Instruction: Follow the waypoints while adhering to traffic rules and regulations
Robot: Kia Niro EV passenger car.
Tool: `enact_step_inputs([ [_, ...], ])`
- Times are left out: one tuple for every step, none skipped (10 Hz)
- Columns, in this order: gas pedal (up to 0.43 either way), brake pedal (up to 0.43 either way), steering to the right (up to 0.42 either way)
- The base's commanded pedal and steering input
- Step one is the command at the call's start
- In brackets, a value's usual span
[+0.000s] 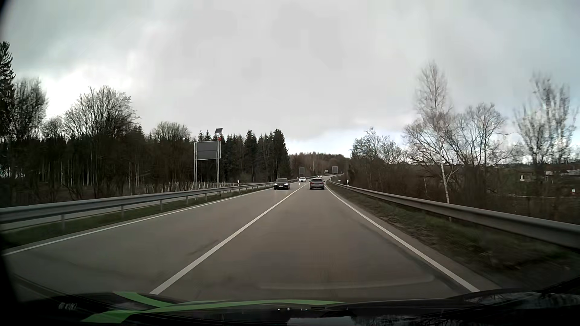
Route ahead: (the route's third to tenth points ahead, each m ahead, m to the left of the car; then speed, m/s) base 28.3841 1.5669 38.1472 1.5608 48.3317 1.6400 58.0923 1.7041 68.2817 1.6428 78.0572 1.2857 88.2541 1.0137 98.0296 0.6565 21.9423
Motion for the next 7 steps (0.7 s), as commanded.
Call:
enact_step_inputs([
  [0.118,0.000,-0.002],
  [0.118,0.000,-0.002],
  [0.118,0.000,-0.002],
  [0.118,0.000,-0.002],
  [0.118,0.000,-0.002],
  [0.118,0.000,-0.002],
  [0.118,0.000,-0.002],
])
